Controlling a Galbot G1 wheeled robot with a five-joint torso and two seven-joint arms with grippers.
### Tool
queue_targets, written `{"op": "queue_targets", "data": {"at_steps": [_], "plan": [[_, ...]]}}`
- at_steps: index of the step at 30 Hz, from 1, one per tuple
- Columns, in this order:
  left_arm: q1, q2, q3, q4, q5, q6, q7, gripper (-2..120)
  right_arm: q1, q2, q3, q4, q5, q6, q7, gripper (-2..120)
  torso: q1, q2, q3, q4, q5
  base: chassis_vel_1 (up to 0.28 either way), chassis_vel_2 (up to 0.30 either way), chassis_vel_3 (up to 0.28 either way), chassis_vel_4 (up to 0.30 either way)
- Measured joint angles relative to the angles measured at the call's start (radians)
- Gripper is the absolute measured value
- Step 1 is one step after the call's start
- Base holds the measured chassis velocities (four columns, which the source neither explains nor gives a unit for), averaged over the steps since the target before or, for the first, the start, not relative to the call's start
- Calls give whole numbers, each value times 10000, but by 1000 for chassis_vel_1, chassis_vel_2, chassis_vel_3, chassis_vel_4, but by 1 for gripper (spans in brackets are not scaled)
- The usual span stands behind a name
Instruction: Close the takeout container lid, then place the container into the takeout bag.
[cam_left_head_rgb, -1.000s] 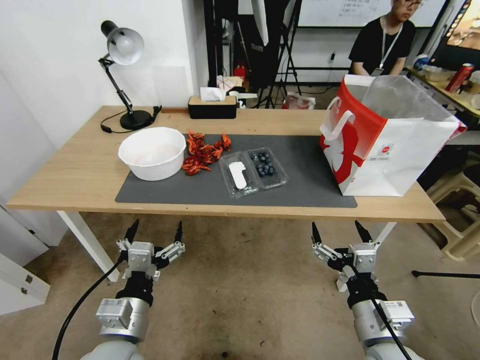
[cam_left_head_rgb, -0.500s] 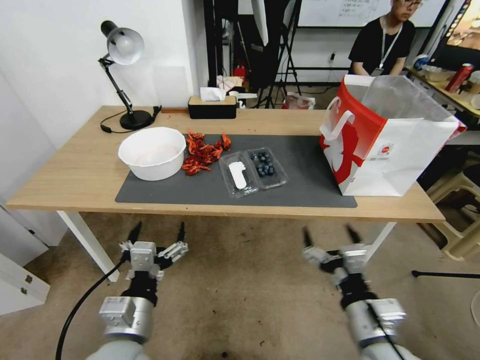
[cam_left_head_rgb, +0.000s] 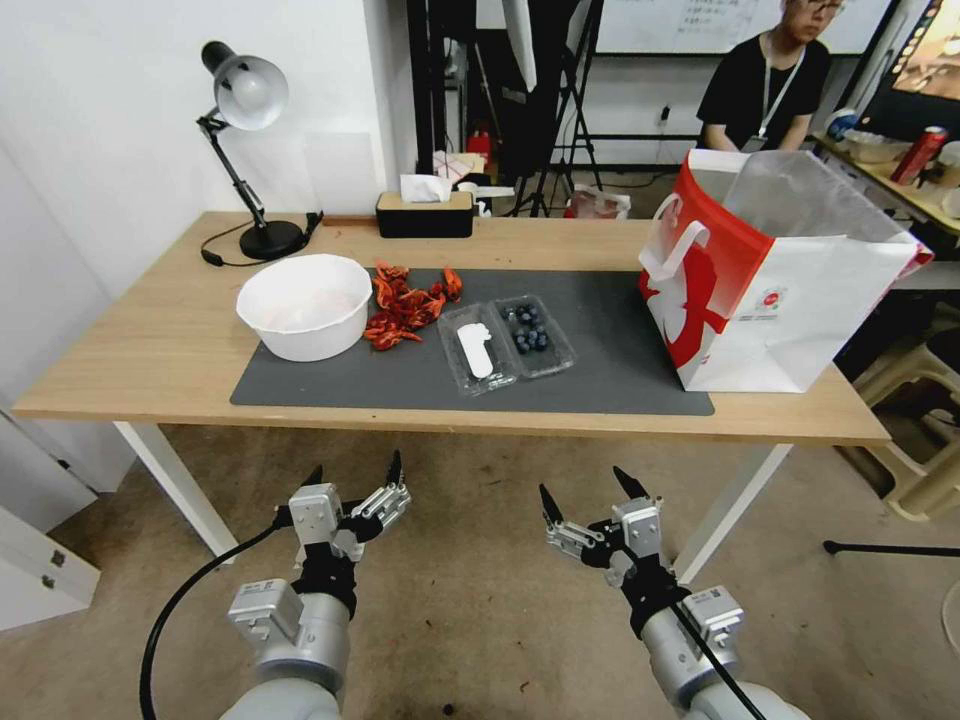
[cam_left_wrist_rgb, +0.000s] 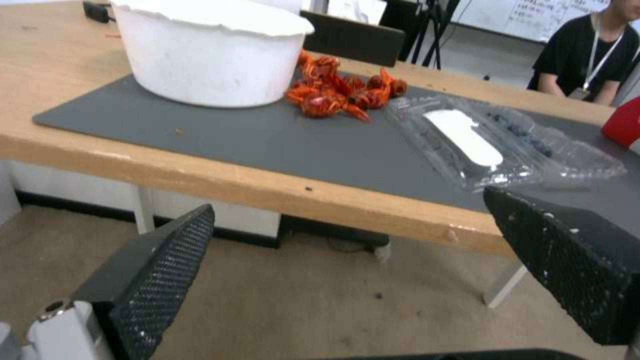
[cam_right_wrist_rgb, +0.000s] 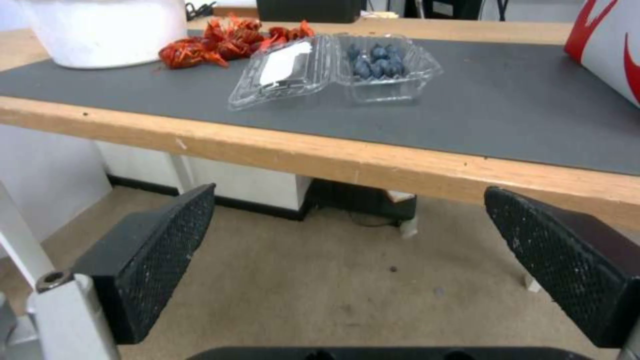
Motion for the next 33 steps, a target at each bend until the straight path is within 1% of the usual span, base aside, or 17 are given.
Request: {"op": "queue_targets", "data": {"at_steps": [2, 14, 15, 18, 19, 21, 22, 23, 24, 25, 26, 28, 29, 30, 32, 33], "plan": [[-4, 8, -23, 21, -7, -136, 47, 100, 7, 22, -2, 4, 5, 26, 34, 100, 0, 0, 0, 0, 0, 0, 0, 0, 0], [-57, 54, -136, 56, -32, -366, 324, 100, 28, -30, 72, 103, 101, 37, 59, 100, 0, 0, 0, -1, -1, 0, 0, 0, 0], [-78, 85, -200, 75, -39, -486, 459, 100, 76, -106, 102, 177, 246, -5, 57, 100, 0, 0, 0, 0, 0, 0, 0, 0, 0], [-78, 113, -238, 81, -39, -573, 557, 100, 139, -182, 142, 275, 563, -96, 58, 100, 0, 0, 0, 0, 0, 0, 0, 0, 0], [-72, 141, -269, 92, -34, -685, 657, 100, 280, -289, 187, 455, 1353, -312, 106, 100, 0, 0, 0, 0, 1, 0, 0, 0, 0], [-75, 148, -296, 164, 53, -817, 712, 100, 437, -382, 263, 538, 2137, -405, 162, 100, 0, 0, 0, 0, -1, 0, 0, 0, 0], [-75, 148, -296, 164, 53, -817, 712, 100, 437, -382, 263, 538, 2137, -405, 162, 100, 0, 0, 0, 0, -1, 0, 0, 0, 0], [-80, 152, -306, 199, 96, -888, 736, 100, 499, -428, 290, 567, 2545, -442, 189, 100, 0, 0, 0, 0, 1, 0, 0, 0, 0], [-102, 174, -313, 259, 152, -1027, 792, 100, 617, -529, 332, 644, 3361, -553, 306, 100, 0, 0, 0, -1, -1, 0, 0, 0, 0], [-105, 186, -317, 283, 159, -1071, 802, 100, 727, -603, 345, 666, 3867, -600, 430, 100, 0, 0, 0, -2, -1, 0, 0, 0, 0], [-105, 186, -317, 283, 159, -1071, 802, 100, 727, -603, 345, 666, 3867, -600, 430, 100, 0, 0, 0, -2, -1, 0, 0, 0, 0], [-111, 188, -346, 390, 168, -1249, 806, 100, 1131, -801, 363, 609, 4760, -614, 838, 100, -1, 0, 0, 0, -1, 0, 0, 0, 0], [-112, 185, -351, 428, 168, -1303, 806, 100, 1277, -877, 365, 533, 4980, -596, 976, 100, 0, 0, 0, 0, -1, 0, 0, 0, 0], [-112, 185, -351, 428, 168, -1303, 806, 100, 1277, -877, 365, 533, 4980, -596, 976, 100, 0, 0, 0, 0, -1, 0, 0, 0, 0], [-103, 153, -356, 487, 168, -1374, 803, 100, 1791, -1155, 339, 217, 5559, -508, 1331, 100, 0, 0, 1, -1, 0, 0, 0, 0, 0], [-103, 153, -356, 487, 168, -1374, 803, 100, 1791, -1155, 339, 217, 5559, -508, 1331, 100, 0, 0, 1, -1, 0, 0, 0, 0, 0]]}}
